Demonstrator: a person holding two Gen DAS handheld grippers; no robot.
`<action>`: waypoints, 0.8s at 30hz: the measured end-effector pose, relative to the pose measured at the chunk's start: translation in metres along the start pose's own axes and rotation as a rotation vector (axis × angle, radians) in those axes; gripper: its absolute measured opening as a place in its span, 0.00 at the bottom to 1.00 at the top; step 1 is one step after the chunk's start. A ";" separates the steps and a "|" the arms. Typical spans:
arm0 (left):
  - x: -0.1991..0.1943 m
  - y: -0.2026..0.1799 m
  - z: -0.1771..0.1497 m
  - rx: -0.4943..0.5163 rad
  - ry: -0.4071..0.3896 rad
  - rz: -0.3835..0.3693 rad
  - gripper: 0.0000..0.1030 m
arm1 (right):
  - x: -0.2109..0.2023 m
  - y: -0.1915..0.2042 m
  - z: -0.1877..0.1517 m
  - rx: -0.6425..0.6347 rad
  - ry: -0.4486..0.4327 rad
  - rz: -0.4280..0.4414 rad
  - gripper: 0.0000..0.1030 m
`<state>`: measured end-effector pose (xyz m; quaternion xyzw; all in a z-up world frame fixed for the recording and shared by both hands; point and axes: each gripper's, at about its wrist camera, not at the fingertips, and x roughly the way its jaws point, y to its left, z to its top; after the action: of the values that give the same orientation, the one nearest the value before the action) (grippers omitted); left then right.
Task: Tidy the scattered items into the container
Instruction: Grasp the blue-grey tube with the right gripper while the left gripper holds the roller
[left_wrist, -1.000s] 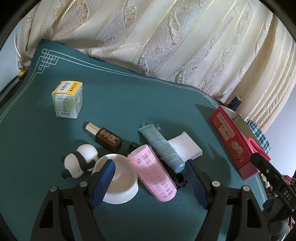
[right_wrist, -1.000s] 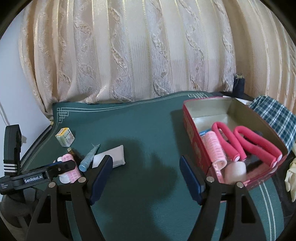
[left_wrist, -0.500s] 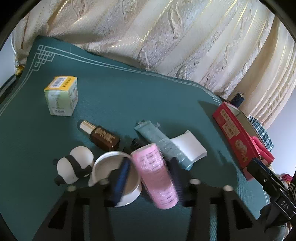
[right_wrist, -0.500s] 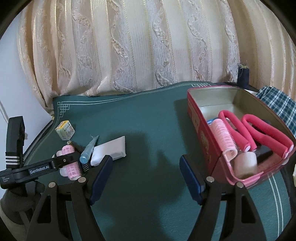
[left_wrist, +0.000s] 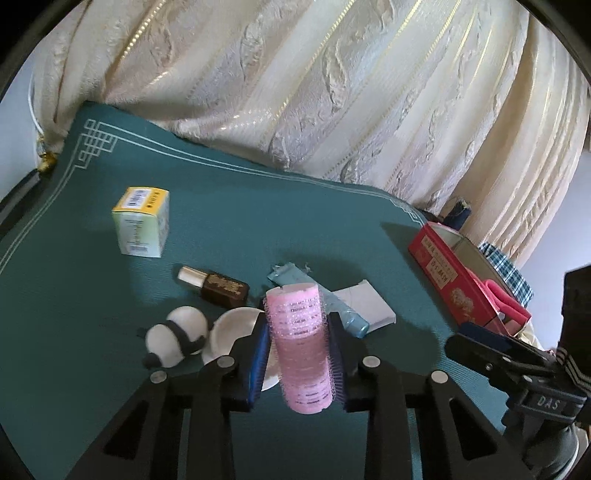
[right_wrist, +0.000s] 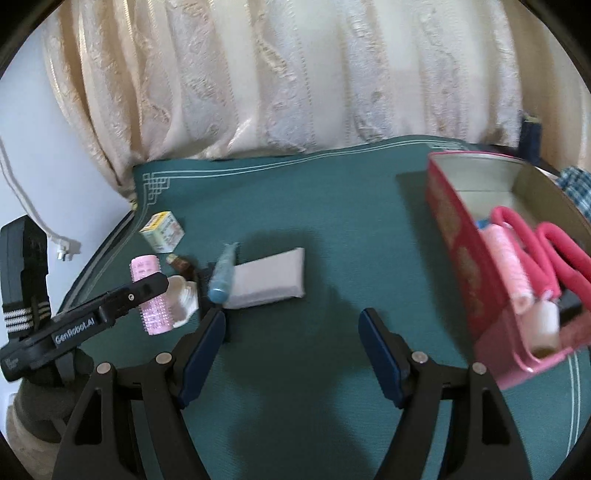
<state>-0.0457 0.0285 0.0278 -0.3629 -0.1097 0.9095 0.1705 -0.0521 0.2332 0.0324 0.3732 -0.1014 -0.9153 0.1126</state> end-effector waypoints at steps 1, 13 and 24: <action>-0.001 0.002 0.000 -0.005 -0.002 0.001 0.31 | 0.003 0.006 0.002 -0.013 0.007 0.010 0.76; -0.003 0.027 -0.004 -0.073 0.004 0.004 0.31 | 0.063 0.061 0.015 -0.182 0.124 0.046 0.45; 0.000 0.027 -0.004 -0.075 0.011 0.004 0.31 | 0.088 0.068 0.023 -0.235 0.130 -0.012 0.31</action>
<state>-0.0493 0.0042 0.0166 -0.3741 -0.1420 0.9032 0.1555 -0.1210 0.1455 0.0092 0.4164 0.0163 -0.8955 0.1565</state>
